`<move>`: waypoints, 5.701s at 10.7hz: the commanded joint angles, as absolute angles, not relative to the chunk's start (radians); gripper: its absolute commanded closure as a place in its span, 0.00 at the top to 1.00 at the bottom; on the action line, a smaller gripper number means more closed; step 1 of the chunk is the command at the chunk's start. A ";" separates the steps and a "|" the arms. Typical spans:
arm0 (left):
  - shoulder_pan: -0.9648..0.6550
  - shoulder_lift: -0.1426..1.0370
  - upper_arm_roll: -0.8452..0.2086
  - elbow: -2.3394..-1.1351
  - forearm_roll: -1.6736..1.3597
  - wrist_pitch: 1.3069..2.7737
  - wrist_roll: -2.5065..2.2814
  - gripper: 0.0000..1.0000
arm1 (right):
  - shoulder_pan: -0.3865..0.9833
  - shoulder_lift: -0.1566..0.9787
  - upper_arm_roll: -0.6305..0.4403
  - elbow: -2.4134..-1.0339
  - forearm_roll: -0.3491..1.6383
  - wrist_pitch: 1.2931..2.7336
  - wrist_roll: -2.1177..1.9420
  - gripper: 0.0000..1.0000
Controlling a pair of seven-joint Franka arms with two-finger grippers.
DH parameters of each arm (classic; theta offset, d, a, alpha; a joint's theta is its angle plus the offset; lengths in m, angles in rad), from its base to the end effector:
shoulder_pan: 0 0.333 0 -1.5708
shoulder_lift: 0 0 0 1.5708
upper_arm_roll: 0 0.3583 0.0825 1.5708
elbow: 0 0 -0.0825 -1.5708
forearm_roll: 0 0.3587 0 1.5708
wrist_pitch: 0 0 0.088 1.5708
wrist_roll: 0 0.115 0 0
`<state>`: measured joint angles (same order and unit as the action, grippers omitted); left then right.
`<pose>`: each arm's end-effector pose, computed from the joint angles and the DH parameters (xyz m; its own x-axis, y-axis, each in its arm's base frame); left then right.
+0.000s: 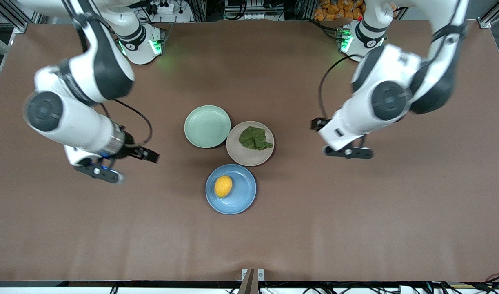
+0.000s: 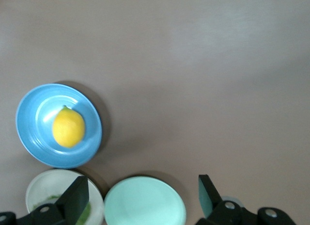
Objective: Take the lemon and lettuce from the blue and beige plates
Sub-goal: 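Reach the right gripper to the lemon while the left gripper reaches the lettuce, then close the right gripper on the lemon while the left gripper grasps the lettuce, then lift the lemon with the right gripper while the left gripper carries the lettuce outward, then lower and release the lemon and lettuce onto the table with both grippers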
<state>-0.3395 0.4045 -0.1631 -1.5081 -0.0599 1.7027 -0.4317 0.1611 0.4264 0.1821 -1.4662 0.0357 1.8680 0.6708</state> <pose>0.5693 -0.3011 0.4600 0.9705 -0.0519 -0.2355 -0.0477 -0.9986 0.0238 0.6407 0.2092 0.4769 0.9359 -0.3423 -0.0827 -0.3483 -0.9345 -0.0732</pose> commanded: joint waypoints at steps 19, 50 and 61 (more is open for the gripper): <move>-0.680 0.825 -0.144 -1.482 0.014 2.238 -1.049 1.00 | 0.382 0.894 0.221 -1.436 -0.202 2.571 1.189 0.79; -0.106 0.551 -0.144 -1.479 0.080 1.993 -0.333 0.00 | -0.017 0.278 -0.037 -2.207 0.041 2.432 -0.152 0.24; -0.058 0.510 -0.149 -1.495 0.069 2.054 -0.299 1.00 | -0.018 0.376 -0.090 -2.191 0.035 2.554 -0.233 1.00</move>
